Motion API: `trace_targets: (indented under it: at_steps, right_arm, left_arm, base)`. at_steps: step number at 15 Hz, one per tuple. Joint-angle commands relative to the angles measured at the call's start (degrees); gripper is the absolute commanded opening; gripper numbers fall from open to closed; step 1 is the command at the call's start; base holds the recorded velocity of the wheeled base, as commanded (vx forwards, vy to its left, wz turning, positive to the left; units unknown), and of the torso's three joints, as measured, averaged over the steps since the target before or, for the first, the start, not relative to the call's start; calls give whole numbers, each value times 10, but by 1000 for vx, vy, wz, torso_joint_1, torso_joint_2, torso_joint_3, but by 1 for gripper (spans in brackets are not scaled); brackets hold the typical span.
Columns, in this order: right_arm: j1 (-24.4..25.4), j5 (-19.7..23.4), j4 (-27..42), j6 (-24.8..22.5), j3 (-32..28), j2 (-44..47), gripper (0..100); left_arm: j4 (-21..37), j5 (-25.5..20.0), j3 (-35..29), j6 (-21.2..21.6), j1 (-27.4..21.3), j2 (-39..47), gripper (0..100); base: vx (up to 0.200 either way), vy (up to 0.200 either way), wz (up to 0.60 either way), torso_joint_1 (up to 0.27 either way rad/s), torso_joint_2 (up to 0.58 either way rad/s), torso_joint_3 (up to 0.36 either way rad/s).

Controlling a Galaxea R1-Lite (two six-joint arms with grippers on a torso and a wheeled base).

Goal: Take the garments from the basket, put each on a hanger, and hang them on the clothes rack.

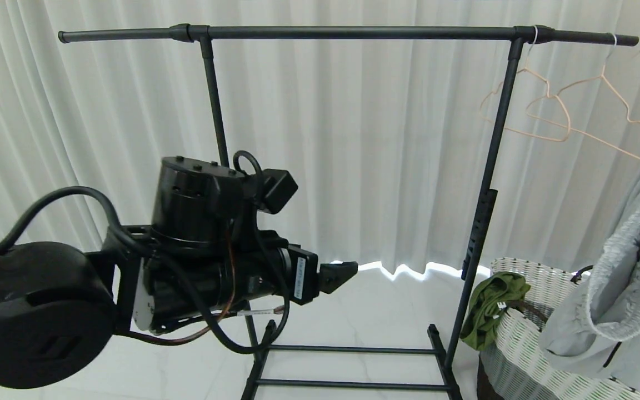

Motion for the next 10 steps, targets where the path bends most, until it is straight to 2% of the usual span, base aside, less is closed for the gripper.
trace_targets:
  at_steps: [1, 2, 3, 4, 6, 8, 9, 10]
  right_arm:
    - [71, 3, 46, 5, -105, 46, 0]
    - [74, 3, 48, 5, -107, 46, 0]
    - [125, 3, 79, 11, -136, 57, 0]
    - [145, 3, 88, 11, -131, 58, 0]
    - [176, 3, 91, 15, -84, 55, 0]
    - [186, 3, 91, 15, -52, 49, 0]
    - [197, 6, 90, 16, -11, 36, 0]
    - [202, 19, 90, 16, 4, 30, 0]
  left_arm:
    - [-1, 1, 0, -15, -24, 24, 100]
    - [-1, 1, 0, -15, -25, 24, 100]
    - [-1, 1, 2, -37, -48, 24, 100]
    - [-1, 1, 3, -47, -58, 25, 100]
    - [-1, 1, 2, -76, -98, 35, 100]
    - [-5, 1, -2, -85, -122, 50, 100]
    - [-29, 1, -15, -100, -149, 83, 100]
    - [-46, 2, -30, -108, -161, 106, 100]
  base:
    - [0, 0, 0, 0, 0, 0]
    - [0, 0, 0, 0, 0, 0]
    - [0, 0, 0, 0, 0, 0]
    - [0, 0, 0, 0, 0, 0]
    - [0, 0, 0, 0, 0, 0]
    - [0, 0, 0, 0, 0, 0]
    - [0, 0, 0, 0, 0, 0]
    - [0, 0, 0, 0, 0, 0]
